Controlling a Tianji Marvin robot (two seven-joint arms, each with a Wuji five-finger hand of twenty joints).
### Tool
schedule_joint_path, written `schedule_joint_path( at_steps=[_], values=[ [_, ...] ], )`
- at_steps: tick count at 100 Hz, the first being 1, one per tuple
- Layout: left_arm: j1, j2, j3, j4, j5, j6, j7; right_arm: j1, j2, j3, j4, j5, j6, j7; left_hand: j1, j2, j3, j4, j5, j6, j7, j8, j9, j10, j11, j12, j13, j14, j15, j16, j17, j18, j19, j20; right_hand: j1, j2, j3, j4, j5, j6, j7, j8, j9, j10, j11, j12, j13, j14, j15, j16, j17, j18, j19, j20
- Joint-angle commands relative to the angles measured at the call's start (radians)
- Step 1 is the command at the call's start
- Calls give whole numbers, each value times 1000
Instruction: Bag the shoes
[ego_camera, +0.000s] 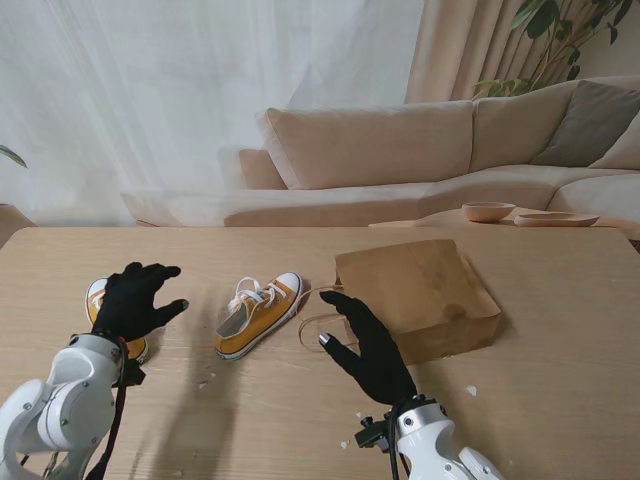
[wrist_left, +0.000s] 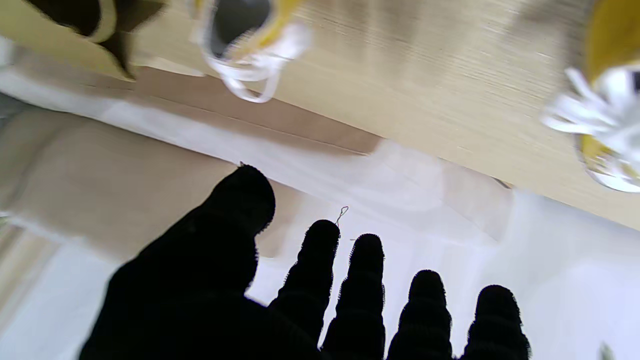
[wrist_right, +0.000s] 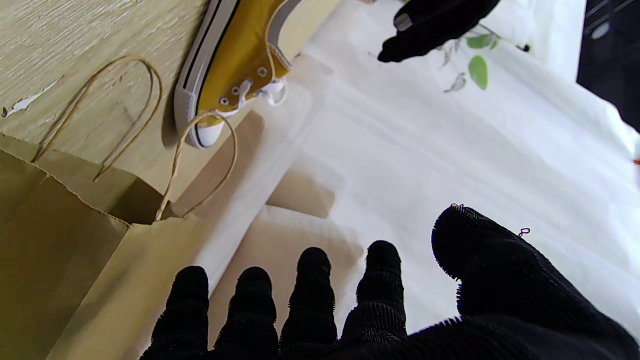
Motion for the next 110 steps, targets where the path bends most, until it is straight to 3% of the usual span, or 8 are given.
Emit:
schedule_joint_path(
  at_steps=[1,13,25,32,76,85,99,110],
  values=[
    [-20,8,-14,15,-16,36,-24,-13,-10,-5,-10,-2,0,7,-17,-15,22,-9,-2,18,12,17,-21,-7,20,15,-23,-10,2,15,-14,-3,21,26,0,20,-24,-30,-4,5,-21,19,-15,-25,18,8,-15,-31,3,0,0,-27,-18,-13],
    [-55,8,-4,71,63,93,8,-16,-11,-6,-14,-5,1,1,-29,-9,16,-8,2,20,17,31,10,6,42,33,14,18,20,42,-22,7,51,90,-1,20,-25,-30,-4,5,-21,20,-15,-25,22,9,-14,-31,7,0,1,-26,-17,-13],
    [-71,5,-5,111,72,124,38,-16,-11,-5,-15,-3,3,0,-31,-7,18,-7,-2,20,17,33,46,27,70,63,68,59,33,106,-47,27,122,281,1,19,-24,-30,-3,4,-20,21,-16,-25,25,11,-14,-31,9,-1,2,-25,-16,-13],
    [-78,3,-4,136,87,145,59,-15,-11,-6,-15,-2,3,3,-38,-15,31,-7,-11,17,18,32,51,31,70,64,87,74,39,125,-37,41,130,333,0,20,-25,-30,-2,4,-20,21,-17,-24,26,11,-13,-31,10,-1,3,-24,-15,-13],
    [-115,18,-28,240,188,283,15,-13,-11,-9,-15,0,4,3,-54,16,-25,-3,-125,-15,13,34,-29,-23,49,48,72,44,28,121,-22,30,117,364,0,20,-24,-30,-3,7,-20,24,-17,-22,28,11,-14,-28,15,-1,4,-23,-12,-11],
    [-113,18,-33,252,191,290,17,-10,-12,-11,-13,2,5,2,-54,17,-36,0,-123,-4,16,36,8,-3,67,54,90,54,35,123,-14,33,117,367,0,20,-24,-31,-2,7,-20,25,-17,-22,29,11,-14,-28,15,-2,4,-23,-11,-11],
    [-98,21,-37,253,207,309,2,-9,-11,-11,-12,2,4,5,-76,23,-58,1,-70,79,28,36,126,61,102,67,180,108,61,140,37,83,127,376,1,19,-24,-30,-2,7,-20,25,-17,-21,28,11,-14,-27,16,-2,4,-21,-11,-11],
    [-93,17,-39,261,187,309,21,-8,-12,-12,-12,2,4,3,-102,25,-75,-3,-42,115,35,36,142,73,101,66,189,115,60,147,39,89,124,378,1,19,-24,-31,-1,8,-20,26,-17,-20,30,11,-13,-27,17,-2,4,-22,-10,-11]
  ],
)
